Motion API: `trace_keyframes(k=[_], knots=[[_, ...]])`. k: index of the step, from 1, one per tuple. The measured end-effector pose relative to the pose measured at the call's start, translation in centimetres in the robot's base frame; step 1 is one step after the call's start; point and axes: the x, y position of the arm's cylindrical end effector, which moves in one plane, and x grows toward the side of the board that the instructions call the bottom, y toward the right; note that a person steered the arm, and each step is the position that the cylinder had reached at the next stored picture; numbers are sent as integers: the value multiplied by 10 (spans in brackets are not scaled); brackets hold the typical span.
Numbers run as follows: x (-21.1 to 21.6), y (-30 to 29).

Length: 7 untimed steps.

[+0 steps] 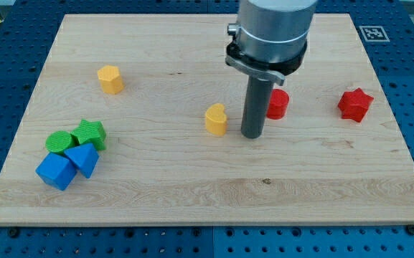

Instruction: Move the yellow heart into the right side of the yellow hexagon

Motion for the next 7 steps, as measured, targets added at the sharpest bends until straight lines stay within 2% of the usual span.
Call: trace_keyframes(k=[6,7], knots=[[-2,-54],[-14,-77]])
